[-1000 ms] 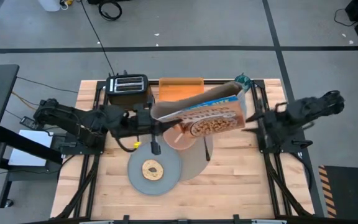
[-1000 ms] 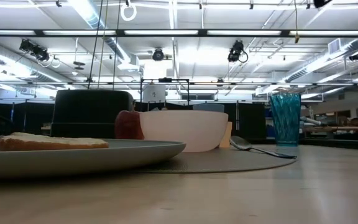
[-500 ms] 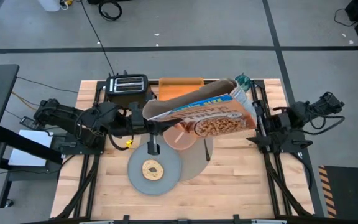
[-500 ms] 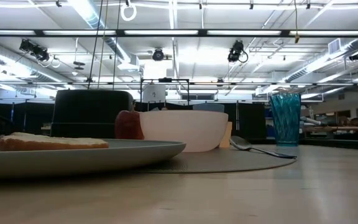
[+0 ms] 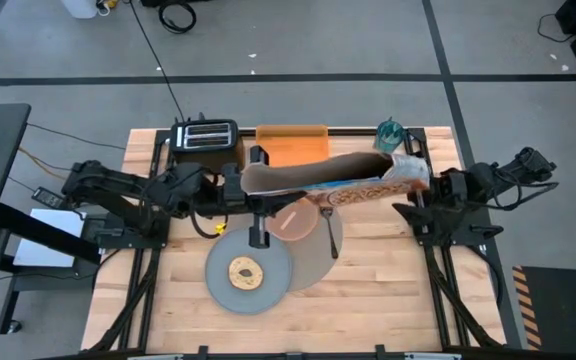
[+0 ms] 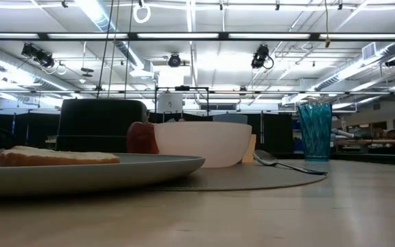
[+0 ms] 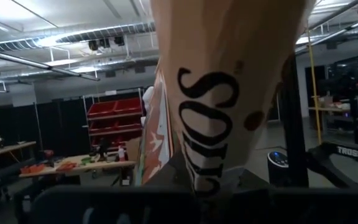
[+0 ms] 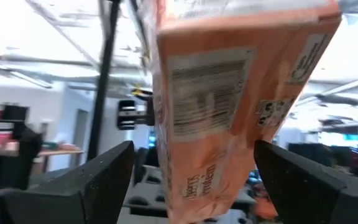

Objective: Arrange a breakfast setting
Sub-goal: Pour the cereal from the yellow cereal box into the light orange bowl

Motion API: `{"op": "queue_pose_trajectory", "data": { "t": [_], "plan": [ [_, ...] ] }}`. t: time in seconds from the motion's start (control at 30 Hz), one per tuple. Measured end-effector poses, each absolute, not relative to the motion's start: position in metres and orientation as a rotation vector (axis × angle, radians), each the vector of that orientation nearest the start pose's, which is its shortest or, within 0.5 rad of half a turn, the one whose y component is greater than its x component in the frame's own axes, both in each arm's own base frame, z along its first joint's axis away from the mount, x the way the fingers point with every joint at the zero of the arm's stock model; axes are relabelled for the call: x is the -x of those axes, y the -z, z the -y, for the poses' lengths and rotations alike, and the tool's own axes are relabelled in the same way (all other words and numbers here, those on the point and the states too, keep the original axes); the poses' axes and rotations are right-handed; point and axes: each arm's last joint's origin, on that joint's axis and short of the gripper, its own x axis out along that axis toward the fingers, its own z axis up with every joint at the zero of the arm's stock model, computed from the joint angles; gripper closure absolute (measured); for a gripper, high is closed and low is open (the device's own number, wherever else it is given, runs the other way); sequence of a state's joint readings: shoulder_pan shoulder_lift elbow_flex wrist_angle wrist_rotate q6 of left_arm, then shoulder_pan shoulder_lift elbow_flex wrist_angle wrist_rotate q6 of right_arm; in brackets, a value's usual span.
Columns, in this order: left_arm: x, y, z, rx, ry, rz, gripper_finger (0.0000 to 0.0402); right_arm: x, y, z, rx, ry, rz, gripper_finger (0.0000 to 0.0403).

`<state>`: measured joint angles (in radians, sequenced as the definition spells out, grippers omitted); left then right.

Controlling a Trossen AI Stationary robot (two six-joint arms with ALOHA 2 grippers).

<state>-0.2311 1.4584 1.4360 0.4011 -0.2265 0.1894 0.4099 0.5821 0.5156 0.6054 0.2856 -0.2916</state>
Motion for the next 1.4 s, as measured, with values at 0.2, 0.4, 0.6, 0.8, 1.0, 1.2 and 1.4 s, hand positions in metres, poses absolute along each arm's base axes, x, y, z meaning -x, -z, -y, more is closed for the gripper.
{"op": "queue_pose_trajectory", "data": {
  "t": [0.2, 0.4, 0.6, 0.8, 1.0, 1.2, 1.4],
  "plan": [
    [-0.318, -0.457, 0.071, -0.102, -0.014, 0.389, 0.039, -0.121, -0.344, -0.044, 0.089, -0.04, 0.546, 0.0064],
    [-0.317, -0.456, 0.076, -0.092, -0.001, 0.389, 0.039, -0.118, -0.345, -0.041, 0.073, 0.003, 0.548, 0.0064],
    [-0.322, -0.452, 0.077, -0.082, 0.012, 0.375, 0.039, -0.115, -0.35, -0.045, 0.1, -0.14, 0.634, 0.0062],
    [-0.347, -0.432, 0.07, -0.071, -0.014, 0.329, 0.039, -0.113, -0.353, -0.046, 0.111, -0.214, 0.696, 0.0066],
    [-0.358, -0.426, 0.064, -0.074, 0.013, 0.373, 0.039, -0.111, -0.356, -0.046, 0.104, -0.211, 0.722, 0.007],
    [-0.356, -0.43, 0.065, -0.093, 0.009, 0.412, 0.039, -0.112, -0.354, -0.046, 0.113, -0.208, 0.706, 0.0087],
    [-0.356, -0.431, 0.063, -0.093, 0.002, 0.421, 0.039, -0.113, -0.354, -0.046, 0.118, -0.187, 0.697, 0.0116]
  ]
}}
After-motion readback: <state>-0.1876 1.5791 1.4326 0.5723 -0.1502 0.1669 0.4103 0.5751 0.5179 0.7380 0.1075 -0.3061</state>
